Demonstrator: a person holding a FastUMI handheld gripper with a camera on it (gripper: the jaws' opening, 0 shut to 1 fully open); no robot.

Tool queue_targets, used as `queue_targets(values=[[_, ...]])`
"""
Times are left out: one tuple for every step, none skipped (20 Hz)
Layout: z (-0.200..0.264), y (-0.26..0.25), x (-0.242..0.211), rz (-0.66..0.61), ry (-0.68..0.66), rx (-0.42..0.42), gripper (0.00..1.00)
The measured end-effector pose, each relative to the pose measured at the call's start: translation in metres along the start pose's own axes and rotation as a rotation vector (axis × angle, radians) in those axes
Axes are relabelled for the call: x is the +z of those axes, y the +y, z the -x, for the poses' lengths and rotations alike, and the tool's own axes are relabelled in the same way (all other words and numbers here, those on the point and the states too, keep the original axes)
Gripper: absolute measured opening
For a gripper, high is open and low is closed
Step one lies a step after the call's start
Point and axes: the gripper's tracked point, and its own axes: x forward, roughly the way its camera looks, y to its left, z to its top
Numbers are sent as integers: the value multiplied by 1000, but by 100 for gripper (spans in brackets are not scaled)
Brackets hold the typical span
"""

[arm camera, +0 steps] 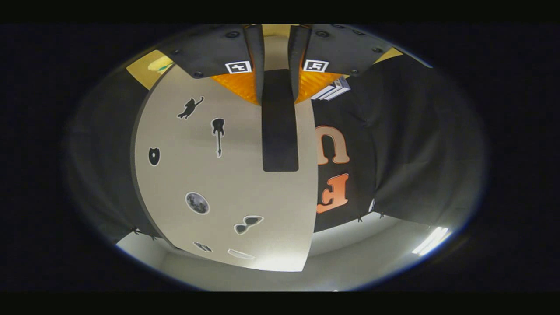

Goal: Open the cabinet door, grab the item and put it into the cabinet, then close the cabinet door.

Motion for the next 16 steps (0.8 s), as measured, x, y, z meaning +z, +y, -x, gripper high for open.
queue_targets(values=[[8, -3, 0, 0, -4, 7, 29], [19, -5, -1, -10, 2, 17, 28], [28, -8, 0, -20, 0, 28, 27], [38, -11, -1, -24, 3, 36, 26], [46, -15, 0, -27, 3, 40, 26], [52, -19, 0, -28, 2, 42, 25], [60, -23, 1, -26, -1, 40, 24], [67, -27, 1, -26, -5, 37, 24], [76, -32, 1, -26, -9, 36, 23], [86, -36, 3, -27, -9, 39, 22], [97, -42, 3, -30, -13, 41, 22], [106, -49, 3, -29, -15, 39, 22], [115, -55, 4, -29, -17, 38, 22], [123, -62, 4, -35, -18, 35, 22], [131, -69, 4, -44, -23, 31, 22], [137, -76, 5, -54, -24, 27, 22]])
